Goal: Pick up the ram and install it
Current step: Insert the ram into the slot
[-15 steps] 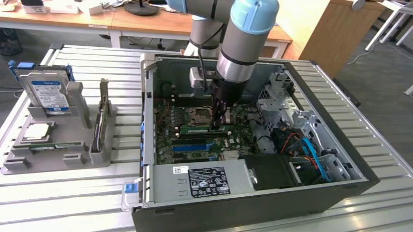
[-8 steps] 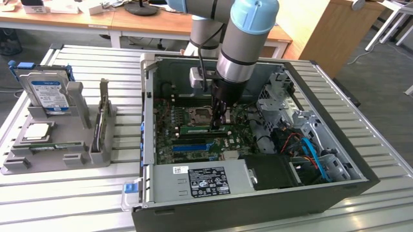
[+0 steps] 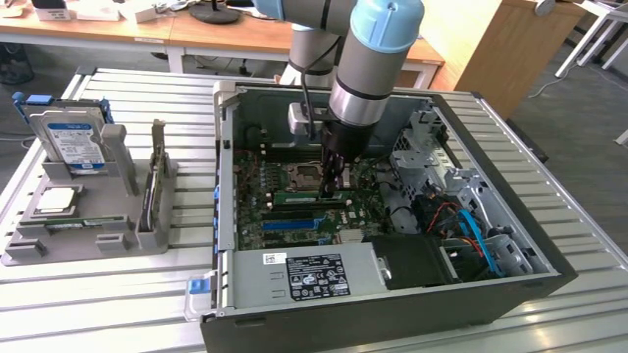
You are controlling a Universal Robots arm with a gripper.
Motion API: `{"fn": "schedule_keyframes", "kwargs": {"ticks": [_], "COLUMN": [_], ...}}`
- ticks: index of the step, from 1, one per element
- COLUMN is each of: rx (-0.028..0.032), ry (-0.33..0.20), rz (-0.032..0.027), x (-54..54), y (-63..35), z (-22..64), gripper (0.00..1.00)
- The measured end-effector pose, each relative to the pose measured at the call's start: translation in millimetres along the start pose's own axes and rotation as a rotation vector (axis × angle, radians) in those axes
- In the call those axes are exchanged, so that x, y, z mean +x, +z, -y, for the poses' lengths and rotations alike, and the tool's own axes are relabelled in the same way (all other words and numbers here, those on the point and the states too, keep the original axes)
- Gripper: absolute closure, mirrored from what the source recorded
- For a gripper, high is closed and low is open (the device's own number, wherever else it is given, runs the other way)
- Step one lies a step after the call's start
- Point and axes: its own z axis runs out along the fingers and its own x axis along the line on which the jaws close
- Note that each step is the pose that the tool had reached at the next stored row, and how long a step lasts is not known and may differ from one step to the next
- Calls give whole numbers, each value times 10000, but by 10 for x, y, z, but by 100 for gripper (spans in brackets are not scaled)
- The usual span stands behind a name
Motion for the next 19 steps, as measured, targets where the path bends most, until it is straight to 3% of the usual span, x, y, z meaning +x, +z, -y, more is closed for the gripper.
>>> {"fn": "schedule_keyframes", "kwargs": {"ticks": [19], "rx": [0], "ry": [0], "rz": [0], "x": [0], "y": [47], "z": [2], "gripper": [88]}}
